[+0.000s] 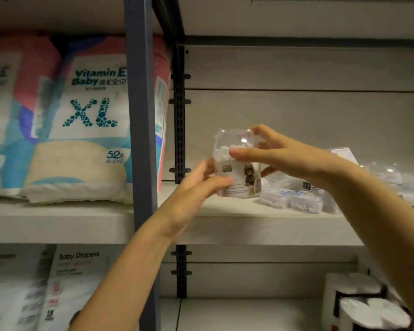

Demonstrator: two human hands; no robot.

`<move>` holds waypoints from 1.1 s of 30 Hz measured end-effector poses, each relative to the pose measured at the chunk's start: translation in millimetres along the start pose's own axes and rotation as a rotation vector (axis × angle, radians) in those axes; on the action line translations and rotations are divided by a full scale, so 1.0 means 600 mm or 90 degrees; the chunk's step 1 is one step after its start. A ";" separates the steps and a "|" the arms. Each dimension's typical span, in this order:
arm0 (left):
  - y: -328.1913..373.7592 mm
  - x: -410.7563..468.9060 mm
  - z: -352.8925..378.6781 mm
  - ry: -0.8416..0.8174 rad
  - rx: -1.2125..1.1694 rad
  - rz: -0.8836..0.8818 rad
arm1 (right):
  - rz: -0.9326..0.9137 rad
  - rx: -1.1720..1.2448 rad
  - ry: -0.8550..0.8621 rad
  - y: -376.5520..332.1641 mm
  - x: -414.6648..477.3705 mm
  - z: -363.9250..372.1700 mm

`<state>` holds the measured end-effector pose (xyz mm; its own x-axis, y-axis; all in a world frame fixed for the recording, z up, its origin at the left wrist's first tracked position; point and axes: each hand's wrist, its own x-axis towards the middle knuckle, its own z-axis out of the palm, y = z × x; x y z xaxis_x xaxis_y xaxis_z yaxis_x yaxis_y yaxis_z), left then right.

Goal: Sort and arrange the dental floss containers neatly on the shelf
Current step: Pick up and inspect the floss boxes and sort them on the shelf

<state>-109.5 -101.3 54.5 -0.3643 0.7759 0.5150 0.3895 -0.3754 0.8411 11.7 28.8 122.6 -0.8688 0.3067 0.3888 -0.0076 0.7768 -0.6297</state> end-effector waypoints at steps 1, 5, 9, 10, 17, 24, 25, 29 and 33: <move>0.006 0.003 0.001 0.053 0.064 0.012 | 0.002 0.009 0.029 0.007 0.010 0.006; 0.010 0.016 -0.005 0.188 0.273 0.046 | 0.023 -0.014 0.068 0.035 0.055 0.066; -0.007 0.023 -0.018 0.224 0.456 0.053 | 0.034 -0.030 0.055 0.063 0.091 0.126; -0.011 0.025 -0.020 0.222 0.486 0.042 | 0.034 -0.023 0.052 0.067 0.097 0.132; -0.036 0.035 -0.023 0.242 0.555 0.029 | 0.022 -0.057 0.054 0.074 0.117 0.151; -0.041 0.056 0.055 0.250 0.564 0.215 | -0.035 -0.218 0.157 0.112 0.024 0.053; -0.041 0.062 0.078 0.229 0.544 0.230 | -0.042 -0.233 0.174 0.123 0.006 0.027; -0.046 0.087 0.167 0.165 0.499 0.248 | -0.072 -0.248 0.233 0.174 -0.067 -0.072; -0.051 0.110 0.249 0.172 0.444 0.241 | -0.098 -0.267 0.251 0.228 -0.140 -0.166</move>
<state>-19.2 37.3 38.3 -0.2599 0.4790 0.8385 0.9277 -0.1171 0.3544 133.2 164.4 70.8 -0.6234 0.2924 0.7251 0.1469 0.9547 -0.2587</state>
